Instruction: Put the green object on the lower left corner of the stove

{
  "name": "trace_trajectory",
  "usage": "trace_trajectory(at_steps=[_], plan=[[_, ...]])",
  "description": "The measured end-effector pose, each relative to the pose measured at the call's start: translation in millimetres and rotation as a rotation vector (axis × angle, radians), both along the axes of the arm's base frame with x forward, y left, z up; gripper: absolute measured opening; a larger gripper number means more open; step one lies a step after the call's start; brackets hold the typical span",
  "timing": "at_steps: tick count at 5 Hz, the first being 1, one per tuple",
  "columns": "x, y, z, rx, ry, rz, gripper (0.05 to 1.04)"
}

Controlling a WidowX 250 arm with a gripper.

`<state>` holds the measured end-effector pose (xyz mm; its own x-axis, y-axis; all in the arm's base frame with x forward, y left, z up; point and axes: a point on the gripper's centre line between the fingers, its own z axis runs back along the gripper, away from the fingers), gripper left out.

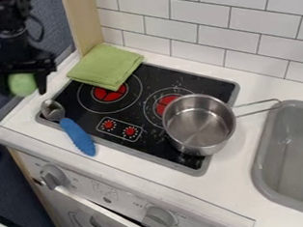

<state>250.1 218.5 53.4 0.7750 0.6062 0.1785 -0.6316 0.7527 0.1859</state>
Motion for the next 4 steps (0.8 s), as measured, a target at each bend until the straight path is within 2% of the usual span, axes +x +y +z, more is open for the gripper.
trace_trajectory(at_steps=[2, 4], plan=[[-19.1, -9.3, -24.1, -0.089, -0.028, -0.031, 0.828], [-29.8, -0.3, -24.7, -0.092, -0.054, 0.013, 0.828]])
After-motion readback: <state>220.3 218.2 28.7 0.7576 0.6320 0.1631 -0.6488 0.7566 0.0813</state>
